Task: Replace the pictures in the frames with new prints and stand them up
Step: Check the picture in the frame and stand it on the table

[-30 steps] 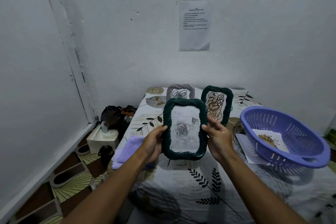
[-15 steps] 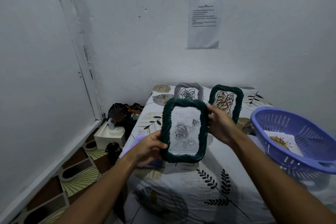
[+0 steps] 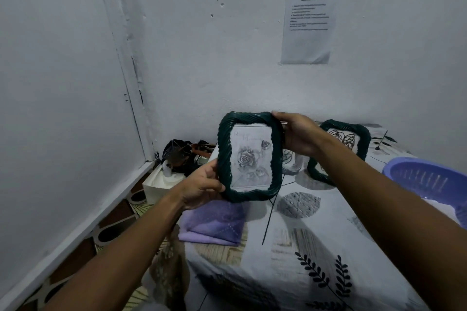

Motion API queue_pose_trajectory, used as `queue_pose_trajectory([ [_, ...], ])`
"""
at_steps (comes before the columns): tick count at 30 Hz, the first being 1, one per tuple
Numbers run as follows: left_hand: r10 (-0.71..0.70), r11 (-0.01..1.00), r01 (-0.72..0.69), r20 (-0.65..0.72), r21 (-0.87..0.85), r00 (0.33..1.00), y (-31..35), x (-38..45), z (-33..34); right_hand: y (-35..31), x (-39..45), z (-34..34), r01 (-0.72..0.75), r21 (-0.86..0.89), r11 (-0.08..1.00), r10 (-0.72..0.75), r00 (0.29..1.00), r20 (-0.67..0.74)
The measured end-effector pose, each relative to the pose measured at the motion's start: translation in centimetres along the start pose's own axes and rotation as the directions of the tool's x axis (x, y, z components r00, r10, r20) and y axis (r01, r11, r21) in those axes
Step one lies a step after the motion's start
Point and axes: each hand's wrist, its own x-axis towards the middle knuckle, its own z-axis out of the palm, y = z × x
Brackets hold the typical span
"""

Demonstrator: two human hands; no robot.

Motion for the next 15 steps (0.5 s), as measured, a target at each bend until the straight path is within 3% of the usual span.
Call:
queue_pose_trajectory([
  [6, -0.017, 0.999, 0.013, -0.083, -0.043, 0.996, 0.2, 3.3, -3.8, -0.2, 5.3, 1.9, 0.0, -0.061, 0.998, -0.003, 0.999, -0.051],
  [15, -0.031, 1.0, 0.03, -0.216, -0.006, 0.976, -0.9, 8.3, -8.7, 0.6, 13.9, 2.6, 0.181, -0.336, 0.924, -0.245, 0.957, -0.158],
])
